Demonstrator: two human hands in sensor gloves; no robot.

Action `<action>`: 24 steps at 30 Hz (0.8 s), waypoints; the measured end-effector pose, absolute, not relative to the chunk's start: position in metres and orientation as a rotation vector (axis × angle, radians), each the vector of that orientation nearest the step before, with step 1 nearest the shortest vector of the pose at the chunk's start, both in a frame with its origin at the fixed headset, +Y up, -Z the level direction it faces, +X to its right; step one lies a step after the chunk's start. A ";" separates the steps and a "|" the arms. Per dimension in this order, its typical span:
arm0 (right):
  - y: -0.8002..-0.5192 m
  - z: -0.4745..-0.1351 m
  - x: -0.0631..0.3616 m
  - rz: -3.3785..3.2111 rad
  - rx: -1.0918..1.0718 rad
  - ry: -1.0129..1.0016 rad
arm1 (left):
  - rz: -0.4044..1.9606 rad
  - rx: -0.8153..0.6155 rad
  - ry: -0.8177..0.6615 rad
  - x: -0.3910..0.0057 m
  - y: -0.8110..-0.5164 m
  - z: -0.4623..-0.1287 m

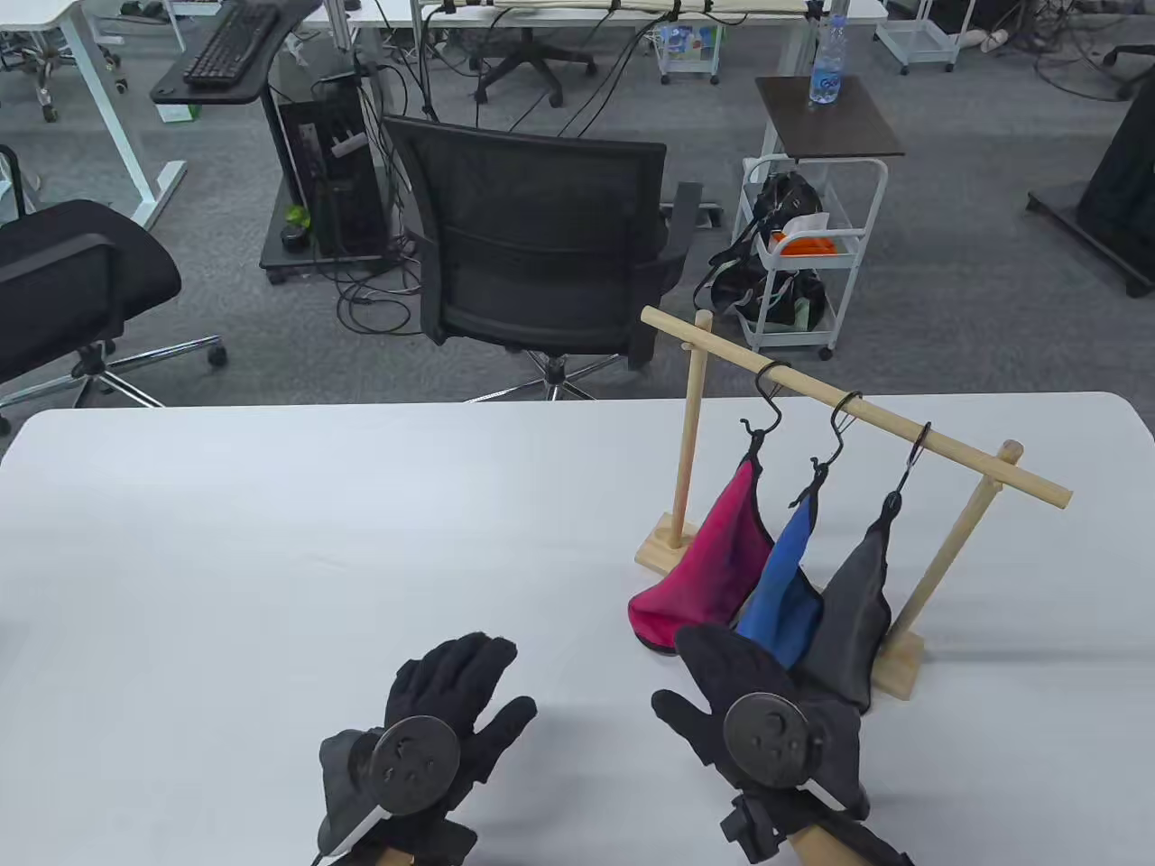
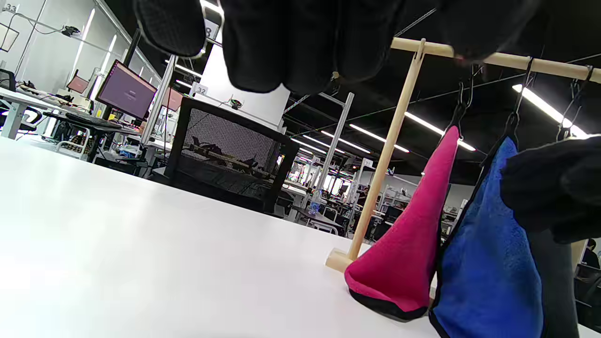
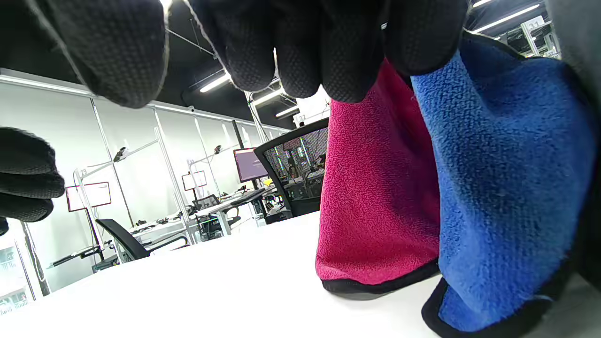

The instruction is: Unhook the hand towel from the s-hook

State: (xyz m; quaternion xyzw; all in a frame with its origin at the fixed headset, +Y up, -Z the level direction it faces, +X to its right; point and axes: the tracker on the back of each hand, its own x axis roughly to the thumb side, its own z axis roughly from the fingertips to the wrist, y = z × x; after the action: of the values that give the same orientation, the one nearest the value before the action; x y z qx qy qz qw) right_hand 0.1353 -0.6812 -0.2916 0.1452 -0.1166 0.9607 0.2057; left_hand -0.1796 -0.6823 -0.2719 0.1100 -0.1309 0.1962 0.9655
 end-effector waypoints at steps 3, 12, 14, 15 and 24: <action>-0.681 -0.291 0.136 2.676 0.398 -0.332 | 0.397 0.217 -0.264 -0.180 -0.683 -0.272; -0.677 -0.291 0.139 2.668 0.373 -0.379 | 0.398 0.218 -0.262 -0.180 -0.683 -0.272; -0.674 -0.291 0.142 2.655 0.356 -0.400 | 0.398 0.214 -0.264 -0.179 -0.683 -0.273; -0.672 -0.291 0.144 2.646 0.344 -0.412 | 0.398 0.213 -0.265 -0.179 -0.683 -0.273; -0.648 -0.288 0.168 2.546 0.185 -0.571 | 0.399 0.216 -0.264 -0.179 -0.683 -0.273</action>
State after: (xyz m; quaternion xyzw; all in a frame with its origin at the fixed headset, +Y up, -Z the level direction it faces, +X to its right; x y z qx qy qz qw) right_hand 0.1684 -0.6479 -0.2879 0.0683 -0.2108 0.9399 0.2597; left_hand -0.1788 -0.6825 -0.2729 0.1065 -0.1306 0.1974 0.9657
